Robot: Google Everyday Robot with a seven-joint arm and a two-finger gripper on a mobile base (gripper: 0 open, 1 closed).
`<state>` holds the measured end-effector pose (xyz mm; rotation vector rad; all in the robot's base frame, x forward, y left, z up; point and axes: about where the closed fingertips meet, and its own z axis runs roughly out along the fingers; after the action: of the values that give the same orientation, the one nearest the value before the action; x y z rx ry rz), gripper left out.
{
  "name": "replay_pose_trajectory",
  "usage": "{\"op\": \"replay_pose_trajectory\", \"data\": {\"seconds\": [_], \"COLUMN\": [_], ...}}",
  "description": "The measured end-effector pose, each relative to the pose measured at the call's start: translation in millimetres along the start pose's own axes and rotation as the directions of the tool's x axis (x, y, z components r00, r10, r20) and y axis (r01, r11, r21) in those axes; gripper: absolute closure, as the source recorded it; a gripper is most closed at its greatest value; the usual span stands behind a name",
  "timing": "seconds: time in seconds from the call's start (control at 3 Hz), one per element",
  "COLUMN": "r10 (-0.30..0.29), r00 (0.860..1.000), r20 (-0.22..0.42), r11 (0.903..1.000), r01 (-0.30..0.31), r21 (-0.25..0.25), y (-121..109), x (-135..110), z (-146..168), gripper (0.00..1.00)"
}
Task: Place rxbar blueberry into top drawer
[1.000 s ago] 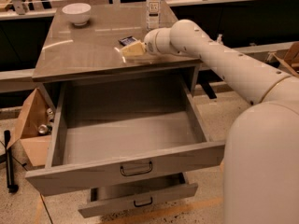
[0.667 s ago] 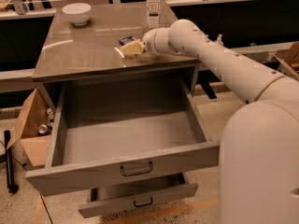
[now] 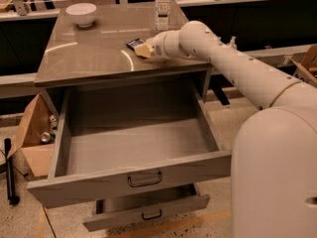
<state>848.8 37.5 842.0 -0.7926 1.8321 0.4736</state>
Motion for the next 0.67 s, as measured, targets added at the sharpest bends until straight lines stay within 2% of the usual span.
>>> {"op": "replay_pose_trajectory", "data": {"seconds": [0.33,0.67], "r10": [-0.024,-0.064], "r00": [1.0,0.997], "r20": [0.017,0.036], "r11": [0.9993,0.9954], "r01": [0.025,0.067], "r21": [-0.027,-0.069], "y": [3.1,13.8], "x": [-11.9,-25.8], "z": [-26.1,-76.2], "gripper": [0.98,1.0]}}
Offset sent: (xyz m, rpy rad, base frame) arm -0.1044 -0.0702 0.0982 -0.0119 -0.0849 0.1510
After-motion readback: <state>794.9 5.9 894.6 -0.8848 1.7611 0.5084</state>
